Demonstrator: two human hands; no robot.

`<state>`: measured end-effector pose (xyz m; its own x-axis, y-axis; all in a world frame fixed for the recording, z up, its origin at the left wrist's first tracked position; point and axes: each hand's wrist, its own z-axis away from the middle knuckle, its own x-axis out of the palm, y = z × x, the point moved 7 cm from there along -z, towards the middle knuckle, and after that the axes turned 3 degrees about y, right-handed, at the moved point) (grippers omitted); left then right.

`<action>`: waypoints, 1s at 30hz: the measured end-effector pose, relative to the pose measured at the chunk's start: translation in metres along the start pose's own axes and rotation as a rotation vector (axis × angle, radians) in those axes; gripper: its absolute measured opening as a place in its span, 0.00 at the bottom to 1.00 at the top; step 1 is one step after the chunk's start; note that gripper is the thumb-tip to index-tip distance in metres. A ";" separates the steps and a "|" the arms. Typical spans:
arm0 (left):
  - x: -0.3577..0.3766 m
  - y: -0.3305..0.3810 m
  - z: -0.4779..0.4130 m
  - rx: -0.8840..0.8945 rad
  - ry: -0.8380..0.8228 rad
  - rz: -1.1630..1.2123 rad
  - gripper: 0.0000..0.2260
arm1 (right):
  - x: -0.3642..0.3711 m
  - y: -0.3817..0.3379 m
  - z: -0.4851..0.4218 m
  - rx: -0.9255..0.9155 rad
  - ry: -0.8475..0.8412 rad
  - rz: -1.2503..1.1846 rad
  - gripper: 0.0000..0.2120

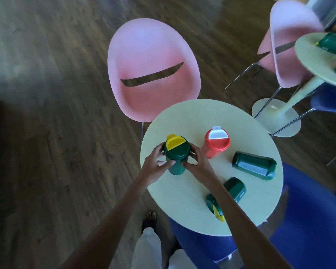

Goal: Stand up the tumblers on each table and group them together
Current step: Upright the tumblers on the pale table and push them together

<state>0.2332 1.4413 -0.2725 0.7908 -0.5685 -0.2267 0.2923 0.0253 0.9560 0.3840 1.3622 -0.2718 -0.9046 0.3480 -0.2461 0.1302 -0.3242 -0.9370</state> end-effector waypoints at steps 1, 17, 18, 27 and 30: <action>0.001 -0.001 0.002 0.012 0.007 -0.026 0.32 | 0.000 0.004 0.002 0.000 0.004 0.012 0.32; 0.028 -0.062 0.056 -0.201 0.155 -0.088 0.31 | -0.061 0.044 0.089 0.021 0.287 0.107 0.21; 0.040 -0.068 0.065 -0.200 0.115 -0.122 0.28 | -0.073 0.051 0.105 0.017 0.365 0.112 0.18; 0.155 -0.044 0.073 0.001 -0.419 -0.211 0.29 | -0.079 0.132 0.181 0.202 0.469 0.061 0.28; 0.166 -0.043 0.070 0.015 -0.458 -0.222 0.26 | -0.075 0.137 0.178 0.197 0.434 -0.021 0.29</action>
<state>0.3140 1.2883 -0.3384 0.3927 -0.8609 -0.3234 0.4164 -0.1471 0.8972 0.3972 1.1353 -0.3379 -0.6475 0.6781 -0.3478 -0.0040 -0.4594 -0.8882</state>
